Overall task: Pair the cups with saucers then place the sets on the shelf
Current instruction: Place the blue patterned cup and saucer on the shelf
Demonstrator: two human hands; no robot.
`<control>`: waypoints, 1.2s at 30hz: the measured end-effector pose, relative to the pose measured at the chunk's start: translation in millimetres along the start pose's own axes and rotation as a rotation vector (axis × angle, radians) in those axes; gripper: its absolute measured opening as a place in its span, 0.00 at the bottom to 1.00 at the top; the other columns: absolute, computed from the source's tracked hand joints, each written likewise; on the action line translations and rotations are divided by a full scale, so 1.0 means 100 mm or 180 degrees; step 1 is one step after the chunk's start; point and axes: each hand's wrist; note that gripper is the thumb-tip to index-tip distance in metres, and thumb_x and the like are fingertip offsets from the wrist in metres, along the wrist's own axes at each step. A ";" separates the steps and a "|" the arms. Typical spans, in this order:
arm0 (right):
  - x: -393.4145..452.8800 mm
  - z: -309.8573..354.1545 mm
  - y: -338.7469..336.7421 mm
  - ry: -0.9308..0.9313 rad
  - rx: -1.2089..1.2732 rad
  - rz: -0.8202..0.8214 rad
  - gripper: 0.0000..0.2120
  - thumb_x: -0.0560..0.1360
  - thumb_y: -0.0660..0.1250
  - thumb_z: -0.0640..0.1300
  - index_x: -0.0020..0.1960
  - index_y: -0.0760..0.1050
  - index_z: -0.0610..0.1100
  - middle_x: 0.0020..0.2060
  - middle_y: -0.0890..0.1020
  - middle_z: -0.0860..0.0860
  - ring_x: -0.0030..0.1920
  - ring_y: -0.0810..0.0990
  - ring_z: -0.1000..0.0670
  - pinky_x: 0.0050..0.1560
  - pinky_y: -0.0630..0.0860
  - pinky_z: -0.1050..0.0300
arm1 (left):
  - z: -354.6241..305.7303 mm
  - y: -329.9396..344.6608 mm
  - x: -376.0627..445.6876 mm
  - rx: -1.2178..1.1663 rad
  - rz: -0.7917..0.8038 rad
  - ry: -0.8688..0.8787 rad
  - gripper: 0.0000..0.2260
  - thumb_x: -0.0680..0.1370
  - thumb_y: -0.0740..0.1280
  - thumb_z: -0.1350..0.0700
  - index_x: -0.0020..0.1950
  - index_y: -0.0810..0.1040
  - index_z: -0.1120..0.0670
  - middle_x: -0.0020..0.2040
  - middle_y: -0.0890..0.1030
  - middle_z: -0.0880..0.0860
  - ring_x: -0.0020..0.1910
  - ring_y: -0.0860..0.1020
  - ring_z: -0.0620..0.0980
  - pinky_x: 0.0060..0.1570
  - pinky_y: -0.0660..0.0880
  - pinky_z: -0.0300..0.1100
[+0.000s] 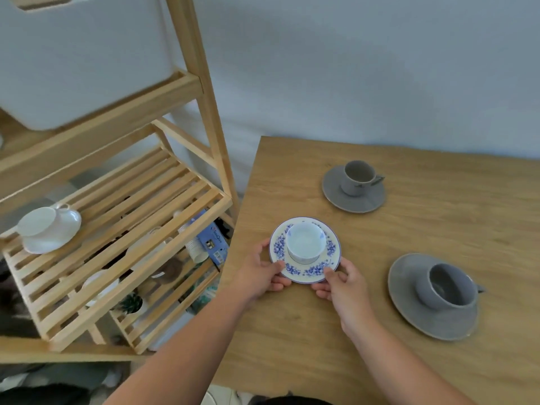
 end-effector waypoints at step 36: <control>-0.17 -0.20 3.80 0.0151 -0.1989 0.2593 0.09 0.80 0.62 0.38 0.59 0.72 0.46 0.44 0.84 0.41 0.34 0.84 0.48 0.38 0.84 0.54 | 0.88 -2.96 -0.70 -0.1903 -0.2497 -0.0030 0.26 0.81 0.63 0.67 0.74 0.61 0.48 0.52 0.84 0.63 0.46 0.85 0.55 0.44 0.83 0.44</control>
Point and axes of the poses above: each hand's wrist, its own x-axis towards the middle knuckle, its own y-axis out of the palm, z = x × y
